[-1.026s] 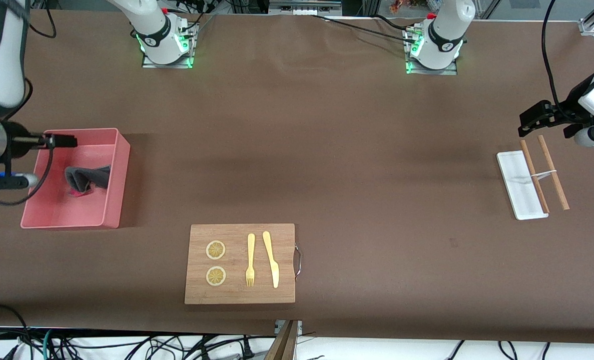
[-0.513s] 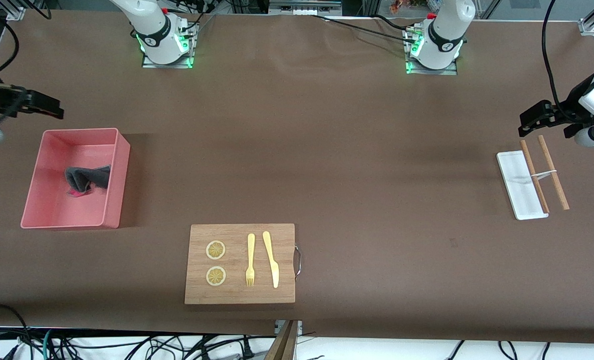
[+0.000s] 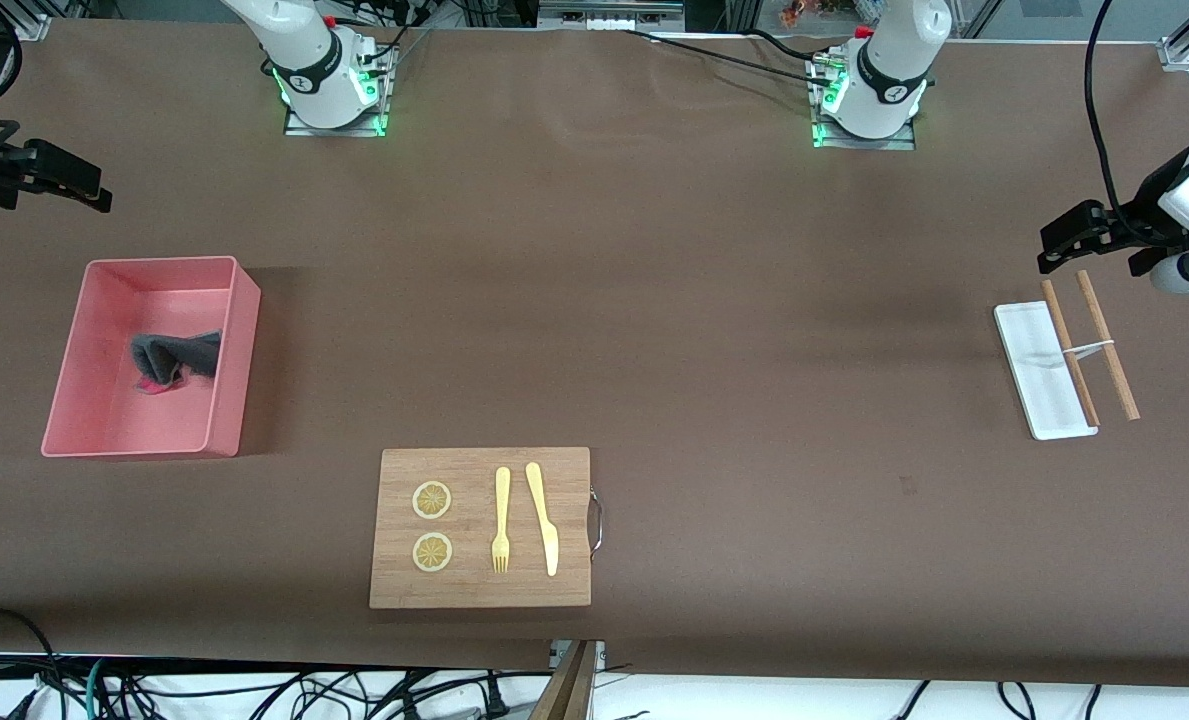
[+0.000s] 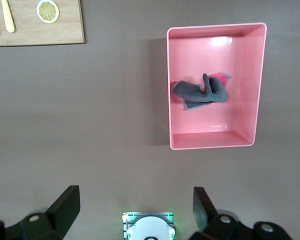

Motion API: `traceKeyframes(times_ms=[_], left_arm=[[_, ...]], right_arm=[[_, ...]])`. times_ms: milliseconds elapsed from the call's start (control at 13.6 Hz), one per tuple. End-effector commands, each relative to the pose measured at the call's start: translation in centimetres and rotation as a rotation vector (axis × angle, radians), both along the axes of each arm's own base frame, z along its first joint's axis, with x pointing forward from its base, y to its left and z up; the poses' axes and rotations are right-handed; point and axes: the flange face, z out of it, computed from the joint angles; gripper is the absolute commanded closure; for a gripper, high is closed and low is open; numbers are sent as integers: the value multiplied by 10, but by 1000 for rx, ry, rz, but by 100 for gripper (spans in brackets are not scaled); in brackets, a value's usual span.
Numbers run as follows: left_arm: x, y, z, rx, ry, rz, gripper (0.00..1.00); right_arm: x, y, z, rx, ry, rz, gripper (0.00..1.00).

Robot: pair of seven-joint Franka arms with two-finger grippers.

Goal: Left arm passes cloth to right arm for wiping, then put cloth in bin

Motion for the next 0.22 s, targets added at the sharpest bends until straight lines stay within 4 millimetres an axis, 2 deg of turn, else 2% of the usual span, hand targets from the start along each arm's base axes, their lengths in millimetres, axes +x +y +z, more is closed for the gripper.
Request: traceKeyframes(times_ms=[0,147], left_arm=[[2,2,8,18,1,-13,0],[2,2,8,18,0,-13,0]], right_arm=[[-2,-5,-3,3,-1,-1,0],[-1,-3,-4,-6,0,2,0]])
